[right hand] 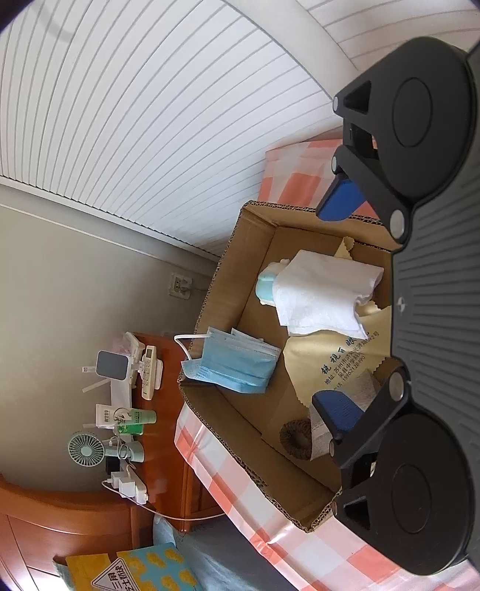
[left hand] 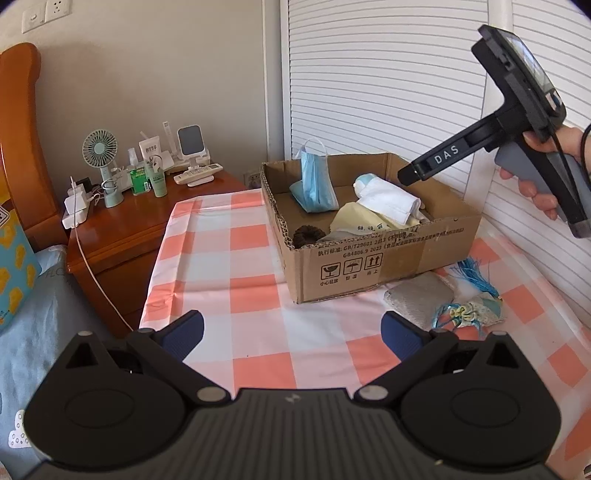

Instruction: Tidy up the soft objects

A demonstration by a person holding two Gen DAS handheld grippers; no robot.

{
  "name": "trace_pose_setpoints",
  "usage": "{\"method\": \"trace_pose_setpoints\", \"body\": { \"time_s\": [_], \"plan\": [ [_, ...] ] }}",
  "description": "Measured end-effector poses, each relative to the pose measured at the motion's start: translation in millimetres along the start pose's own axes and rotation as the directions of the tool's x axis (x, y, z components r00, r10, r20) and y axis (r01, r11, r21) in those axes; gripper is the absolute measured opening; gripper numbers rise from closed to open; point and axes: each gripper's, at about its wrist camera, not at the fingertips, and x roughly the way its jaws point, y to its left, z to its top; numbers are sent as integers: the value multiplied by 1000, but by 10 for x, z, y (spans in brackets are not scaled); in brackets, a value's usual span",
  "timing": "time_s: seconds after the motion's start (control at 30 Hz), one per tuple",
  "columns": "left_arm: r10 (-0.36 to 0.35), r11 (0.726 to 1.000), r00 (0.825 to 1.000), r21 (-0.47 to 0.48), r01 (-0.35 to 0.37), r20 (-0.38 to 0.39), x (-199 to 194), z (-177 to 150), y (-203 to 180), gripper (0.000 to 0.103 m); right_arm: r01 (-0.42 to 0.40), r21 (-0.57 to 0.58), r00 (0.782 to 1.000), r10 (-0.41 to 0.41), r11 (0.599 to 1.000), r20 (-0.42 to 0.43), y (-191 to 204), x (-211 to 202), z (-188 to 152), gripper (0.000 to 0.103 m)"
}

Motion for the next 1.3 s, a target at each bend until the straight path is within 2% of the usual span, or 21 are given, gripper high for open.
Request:
{"method": "trace_pose_setpoints", "body": {
  "time_s": [0.27, 0.6, 0.93, 1.3],
  "plan": [
    [-9, 1000, 1000, 11, 9, 6, -65, -4, -50, 102, -4, 51, 1000, 3, 999, 21, -22, -231, -300, 102],
    [-25, 999, 1000, 30, 25, 2, -93, -25, -130, 102, -2, 140, 1000, 0, 990, 15, 40, -376, -853, 103],
    [-40, 998, 999, 37, 40, -20, -52, -57, -208, 102, 10, 230, 999, 0, 973, -44, 177, -349, -1418, 103],
    [-58, 997, 997, 53, 61, -57, 52, -60, -336, 102, 49, 261, 997, -32, 964, -70, 295, -192, -1678, 103]
  ]
}}
